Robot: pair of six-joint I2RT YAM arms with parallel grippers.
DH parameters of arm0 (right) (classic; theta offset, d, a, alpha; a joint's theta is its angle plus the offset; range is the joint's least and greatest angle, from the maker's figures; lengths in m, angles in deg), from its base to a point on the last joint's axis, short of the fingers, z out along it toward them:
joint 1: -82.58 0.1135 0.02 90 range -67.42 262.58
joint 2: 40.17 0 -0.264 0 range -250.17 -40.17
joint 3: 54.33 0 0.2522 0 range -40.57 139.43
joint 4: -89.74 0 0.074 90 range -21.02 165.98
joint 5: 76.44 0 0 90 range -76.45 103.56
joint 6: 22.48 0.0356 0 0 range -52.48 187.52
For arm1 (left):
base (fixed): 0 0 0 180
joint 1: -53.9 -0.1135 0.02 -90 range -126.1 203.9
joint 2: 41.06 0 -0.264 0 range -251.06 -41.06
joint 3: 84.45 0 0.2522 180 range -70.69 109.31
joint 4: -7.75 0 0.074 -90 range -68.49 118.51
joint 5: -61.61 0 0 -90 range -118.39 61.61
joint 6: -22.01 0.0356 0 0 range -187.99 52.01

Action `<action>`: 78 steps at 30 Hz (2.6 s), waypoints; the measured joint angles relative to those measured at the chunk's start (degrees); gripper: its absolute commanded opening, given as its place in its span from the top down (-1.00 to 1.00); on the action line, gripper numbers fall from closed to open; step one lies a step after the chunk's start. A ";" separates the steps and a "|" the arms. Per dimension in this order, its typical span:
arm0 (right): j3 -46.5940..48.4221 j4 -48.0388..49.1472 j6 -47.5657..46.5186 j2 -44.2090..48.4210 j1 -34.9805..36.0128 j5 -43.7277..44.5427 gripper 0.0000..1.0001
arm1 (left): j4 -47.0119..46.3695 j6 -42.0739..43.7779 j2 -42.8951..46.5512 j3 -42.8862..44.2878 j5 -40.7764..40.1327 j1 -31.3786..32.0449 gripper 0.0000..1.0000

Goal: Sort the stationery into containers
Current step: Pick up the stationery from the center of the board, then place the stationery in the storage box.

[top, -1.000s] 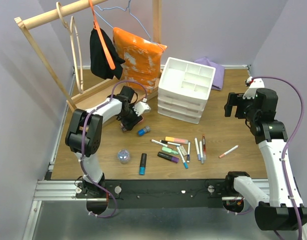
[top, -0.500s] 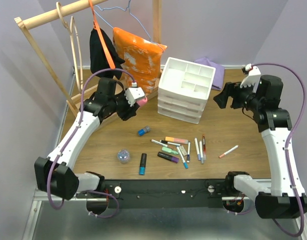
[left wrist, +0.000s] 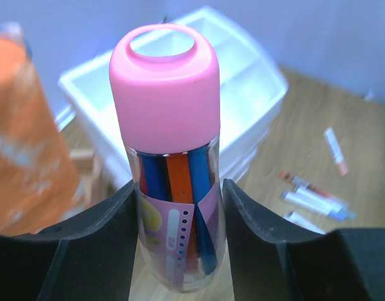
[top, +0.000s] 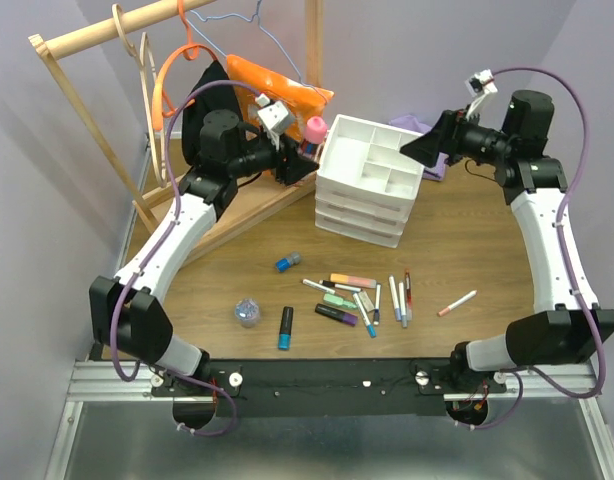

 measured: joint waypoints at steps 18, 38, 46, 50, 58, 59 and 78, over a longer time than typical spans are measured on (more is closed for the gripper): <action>8.94 6.32 -2.43 -7.56 14.32 -0.66 -0.82 | -16.52 -26.73 -11.85 10.40 10.19 8.09 1.00; 10.43 11.15 4.11 -10.95 17.51 -4.48 0.63 | -17.64 -28.17 -13.29 12.20 10.05 10.93 1.00; 11.56 7.85 1.20 -11.30 17.51 -3.13 0.99 | -13.94 -24.35 -12.81 12.20 6.71 10.82 -0.97; 15.23 6.12 -2.93 -13.16 17.55 -0.11 0.99 | -7.72 -20.74 -10.71 12.07 1.03 9.33 -0.98; 20.92 7.34 -10.84 -18.58 17.35 7.34 0.99 | -1.66 -15.34 0.50 3.41 -5.88 -1.42 -0.98; 20.87 7.87 -11.80 -19.26 17.35 8.17 0.99 | -1.49 -14.51 1.79 1.95 -6.51 -2.10 -0.98; 15.96 24.33 -22.71 -29.07 20.28 17.18 0.99 | 4.61 -6.21 7.72 -8.72 -10.05 -2.40 -0.98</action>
